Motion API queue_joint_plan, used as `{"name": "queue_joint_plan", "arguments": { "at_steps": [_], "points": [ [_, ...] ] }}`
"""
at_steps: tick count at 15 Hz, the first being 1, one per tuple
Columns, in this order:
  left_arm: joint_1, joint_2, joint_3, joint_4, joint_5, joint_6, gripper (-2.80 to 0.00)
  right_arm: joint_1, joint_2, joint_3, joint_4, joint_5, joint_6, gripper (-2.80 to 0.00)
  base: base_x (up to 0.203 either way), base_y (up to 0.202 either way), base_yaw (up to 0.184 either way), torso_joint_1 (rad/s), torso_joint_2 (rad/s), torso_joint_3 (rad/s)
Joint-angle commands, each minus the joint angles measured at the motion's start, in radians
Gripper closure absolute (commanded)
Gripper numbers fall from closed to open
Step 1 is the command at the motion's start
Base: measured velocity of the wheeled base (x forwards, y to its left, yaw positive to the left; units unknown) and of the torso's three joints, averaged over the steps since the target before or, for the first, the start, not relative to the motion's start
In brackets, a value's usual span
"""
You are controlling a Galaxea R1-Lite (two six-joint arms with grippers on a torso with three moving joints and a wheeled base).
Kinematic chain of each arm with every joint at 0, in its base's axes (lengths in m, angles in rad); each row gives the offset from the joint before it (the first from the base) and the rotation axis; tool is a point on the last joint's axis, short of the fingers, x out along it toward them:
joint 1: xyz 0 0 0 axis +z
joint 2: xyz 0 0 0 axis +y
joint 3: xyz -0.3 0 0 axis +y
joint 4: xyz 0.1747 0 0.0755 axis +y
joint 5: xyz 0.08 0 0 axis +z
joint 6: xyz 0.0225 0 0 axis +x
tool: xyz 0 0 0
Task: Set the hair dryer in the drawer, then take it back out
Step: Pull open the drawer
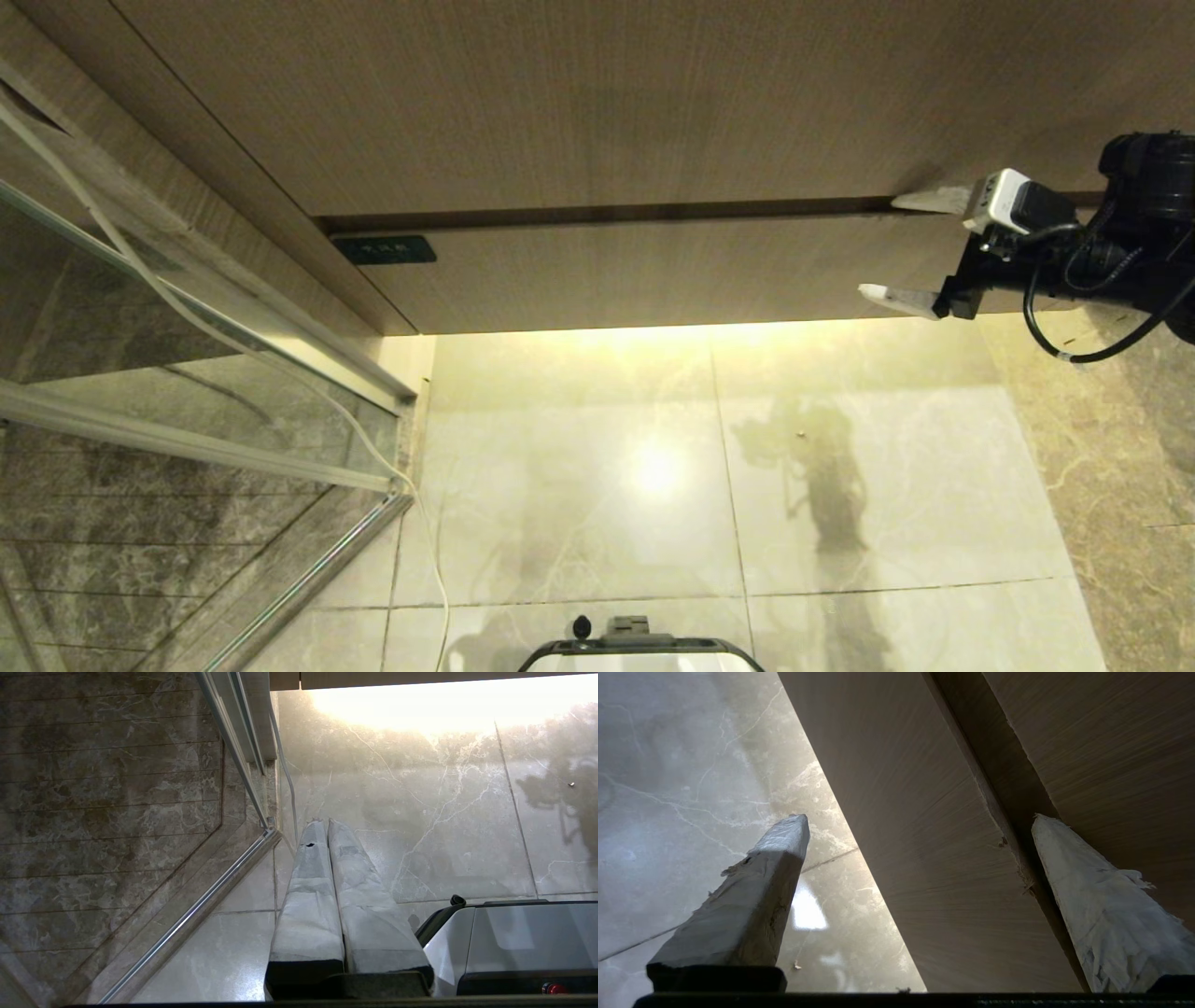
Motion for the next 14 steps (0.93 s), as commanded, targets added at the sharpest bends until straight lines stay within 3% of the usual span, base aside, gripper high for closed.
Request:
{"name": "queue_joint_plan", "arguments": {
  "at_steps": [1, 8, 10, 12, 14],
  "points": [
    [0.0, 0.0, 0.0, 0.0, 0.0, 0.0, 0.0, 0.001, 0.066, -0.049, -0.003, 0.0, -0.005, -2.8, 0.0, 0.0, 0.0, 0.0, 0.0, 0.0],
    [0.0, 0.0, 0.001, 0.0, -0.001, 0.0, 0.0, 0.0, 0.175, -0.135, 0.017, -0.01, 0.028, -2.8, 0.0, 0.0, 0.0, 0.0, 0.0, 0.0],
    [0.0, 0.0, 0.001, 0.001, 0.0, 0.0, 0.0, 0.0, 0.168, -0.121, 0.153, -0.041, 0.102, -2.8, 0.0, 0.0, 0.0, 0.0, 0.0, 0.0],
    [0.0, 0.0, 0.001, 0.0, 0.0, 0.0, 0.0, 0.0, 0.14, -0.118, 0.288, -0.156, 0.185, -2.8, 0.0, 0.0, 0.0, 0.0, 0.0, 0.0],
    [0.0, 0.0, 0.002, 0.0, 0.0, 0.0, 0.0, 0.0, 0.123, -0.111, 0.297, -0.171, 0.266, -2.8, 0.0, 0.0, 0.0, 0.0, 0.0, 0.0]
  ]
}}
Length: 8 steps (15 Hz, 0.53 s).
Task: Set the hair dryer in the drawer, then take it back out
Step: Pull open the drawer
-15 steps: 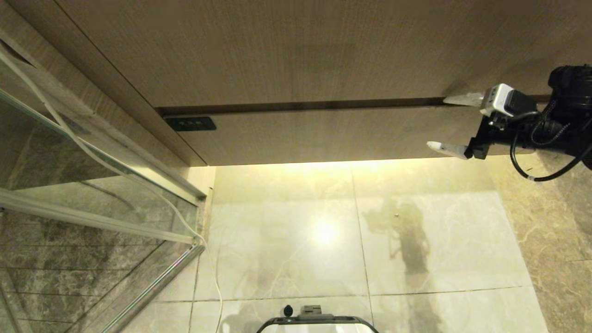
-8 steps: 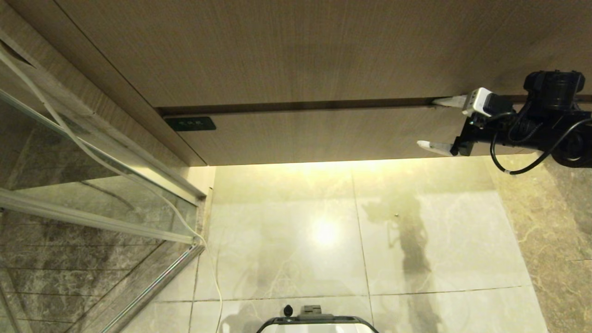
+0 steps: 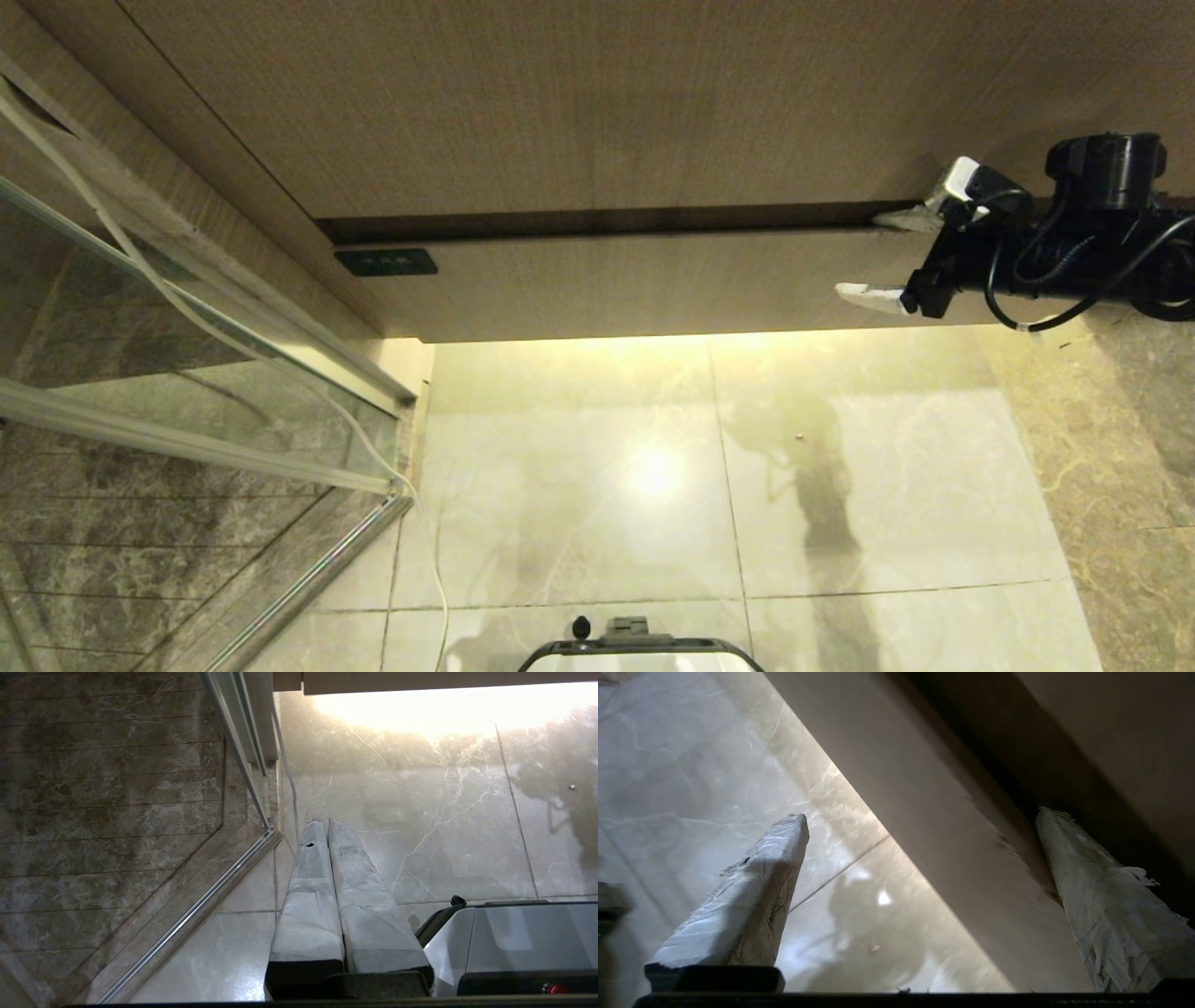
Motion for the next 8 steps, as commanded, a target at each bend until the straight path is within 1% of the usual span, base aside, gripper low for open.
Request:
{"name": "queue_joint_plan", "arguments": {
  "at_steps": [1, 4, 5, 7, 8],
  "points": [
    [0.0, 0.0, 0.0, 0.0, -0.001, 0.0, 0.0, -0.003, -0.019, 0.01, 0.027, -0.012, 0.075, -2.8, 0.0, 0.0, 0.0, 0.0, 0.0, 0.0],
    [0.0, 0.0, 0.0, 0.0, 0.0, 0.0, 0.0, -0.003, -0.047, 0.044, 0.029, -0.069, 0.127, -2.8, 0.0, 0.0, 0.0, 0.0, 0.0, 0.0],
    [0.0, 0.0, 0.0, 0.0, 0.0, 0.0, 0.0, -0.003, -0.058, 0.051, 0.031, -0.072, 0.142, -2.8, 0.0, 0.0, 0.0, 0.0, 0.0, 0.0],
    [0.0, 0.0, 0.0, 0.001, 0.0, 0.0, 0.0, -0.003, -0.094, 0.072, 0.078, -0.081, 0.164, -2.8, 0.0, 0.0, 0.0, 0.0, 0.0, 0.0],
    [0.0, 0.0, 0.001, 0.0, 0.0, 0.0, 0.0, -0.003, -0.123, 0.084, 0.121, -0.089, 0.169, -2.8, 0.0, 0.0, 0.0, 0.0, 0.0, 0.0]
  ]
}}
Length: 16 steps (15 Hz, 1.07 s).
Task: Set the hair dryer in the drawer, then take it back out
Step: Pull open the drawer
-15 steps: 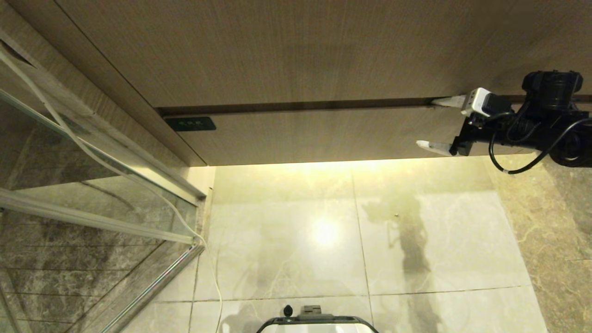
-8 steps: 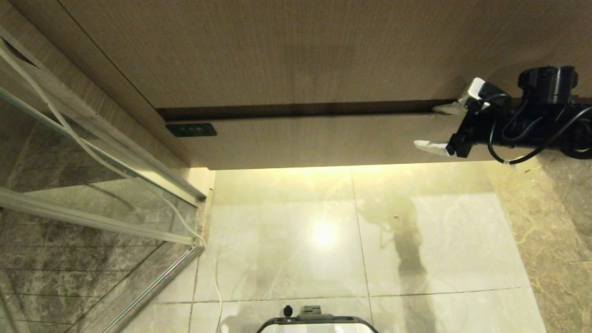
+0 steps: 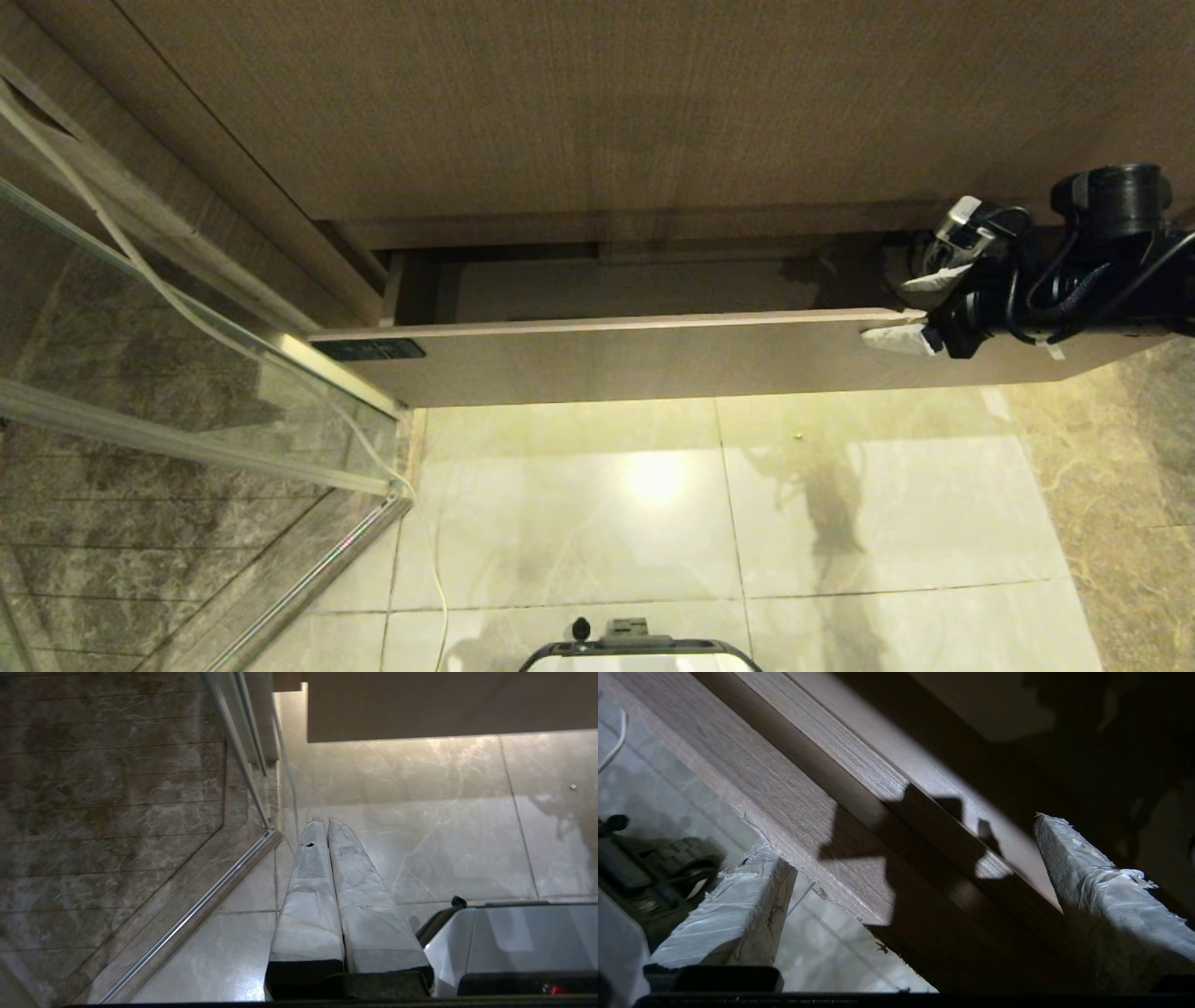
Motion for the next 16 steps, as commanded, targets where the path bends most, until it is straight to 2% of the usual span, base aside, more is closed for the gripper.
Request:
{"name": "queue_joint_plan", "arguments": {
  "at_steps": [1, 4, 7, 9, 11, 12, 14, 16],
  "points": [
    [0.0, 0.0, 0.0, 0.0, -0.002, 0.0, 0.0, 0.0, -0.085, 0.026, 0.069, -0.002, 0.009, -2.8, 0.0, 0.0, 0.0, 0.0, 0.0, 0.0],
    [0.0, 0.0, 0.001, 0.0, -0.001, 0.0, 0.0, -0.004, -0.258, 0.047, 0.293, -0.007, 0.037, -2.8, 0.0, 0.0, 0.0, 0.0, 0.0, 0.0],
    [0.0, 0.0, 0.0, 0.0, 0.0, 0.0, 0.0, -0.013, -0.464, 0.071, 0.573, -0.006, 0.068, -2.8, 0.0, 0.0, 0.0, 0.0, 0.0, 0.0],
    [0.0, 0.0, 0.0, 0.0, 0.0, 0.0, 0.0, -0.036, -0.567, 0.069, 0.663, -0.006, 0.098, -2.8, 0.0, 0.0, 0.0, 0.0, 0.0, 0.0],
    [0.0, 0.0, 0.0, 0.0, -0.001, 0.0, 0.0, -0.1, -0.643, 0.072, 0.698, -0.004, 0.106, -2.8, 0.0, 0.0, 0.0, 0.0, 0.0, 0.0],
    [0.0, 0.0, 0.002, 0.0, 0.0, 0.0, 0.0, -0.11, -0.671, 0.088, 0.732, -0.011, 0.106, 0.0, 0.0, 0.0, 0.0, 0.0, 0.0, 0.0],
    [0.0, -0.002, 0.001, 0.0, -0.002, 0.0, 0.0, -0.144, -0.711, 0.123, 0.776, -0.08, 0.108, 0.0, 0.0, 0.0, 0.0, 0.0, 0.0, 0.0],
    [0.0, -0.001, 0.001, 0.0, -0.001, 0.0, 0.0, -0.197, -0.716, 0.155, 0.763, -0.108, 0.109, 0.0, 0.0, 0.0, 0.0, 0.0, 0.0, 0.0]
  ]
}}
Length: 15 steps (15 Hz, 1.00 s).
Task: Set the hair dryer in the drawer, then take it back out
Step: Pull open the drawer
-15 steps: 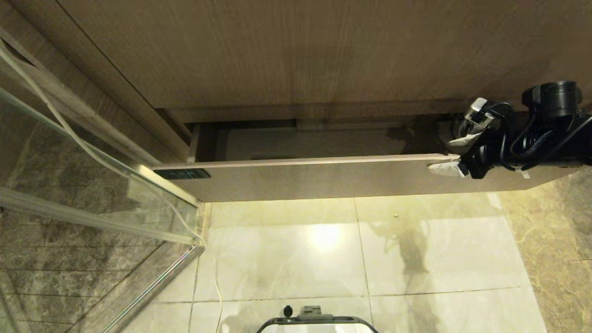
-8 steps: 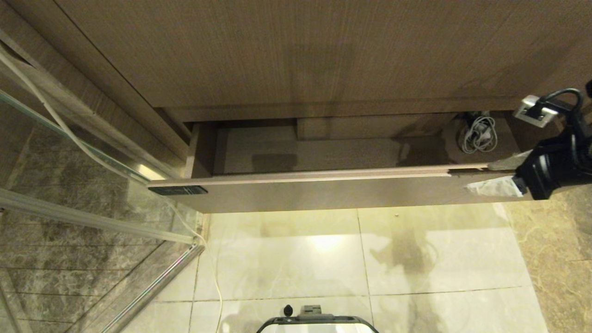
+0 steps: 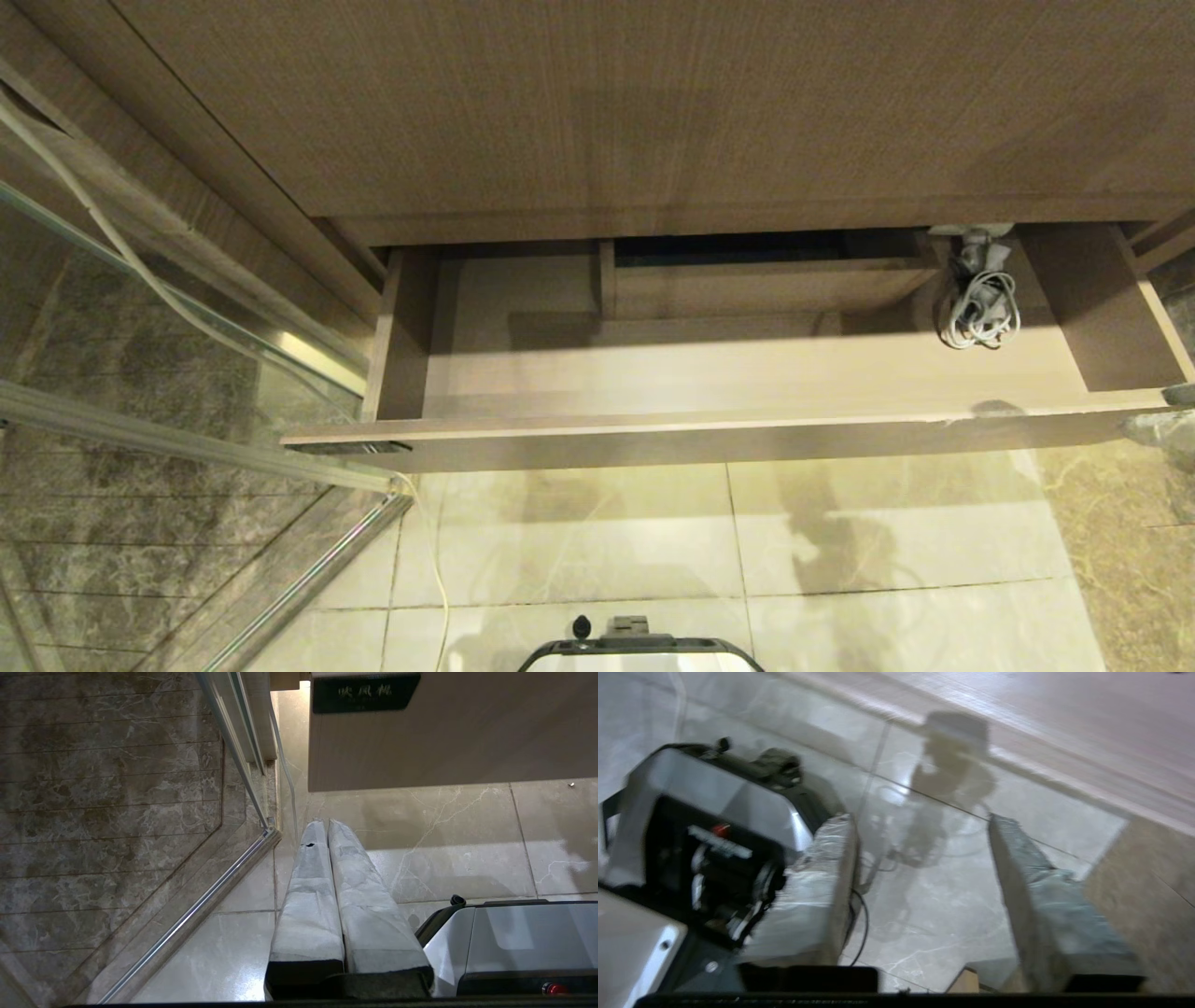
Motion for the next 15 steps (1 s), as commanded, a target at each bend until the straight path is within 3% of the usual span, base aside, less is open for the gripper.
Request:
{"name": "queue_joint_plan", "arguments": {
  "at_steps": [1, 5, 10, 11, 15],
  "points": [
    [0.0, 0.0, 0.0, 0.0, 0.0, -0.001, 0.0, -0.081, -0.027, 0.022, -0.041, -0.007, -0.003, 0.0, 0.0, 0.0, 0.0, 0.0, 0.0, 0.0],
    [0.0, 0.0, 0.001, 0.0, -0.001, -0.001, 0.0, -0.255, 0.127, 0.031, -0.296, -0.079, -0.002, 0.0, 0.0, 0.0, 0.0, 0.0, 0.0, 0.0],
    [0.0, 0.0, 0.002, 0.0, -0.001, -0.001, 0.0, -0.316, 0.408, -0.045, -0.527, -0.161, -0.003, 0.0, 0.0, 0.0, 0.0, 0.0, 0.0, 0.0],
    [0.0, 0.0, 0.0, 0.0, 0.0, -0.001, 0.0, -0.315, 0.475, -0.088, -0.557, -0.173, -0.001, -2.8, 0.0, 0.0, 0.0, 0.0, 0.0, 0.0],
    [0.0, 0.0, 0.002, 0.0, -0.001, -0.001, 0.0, -0.269, 0.708, -0.246, -0.595, -0.223, 0.009, -2.8, 0.0, 0.0, 0.0, 0.0, 0.0, 0.0]
  ]
}}
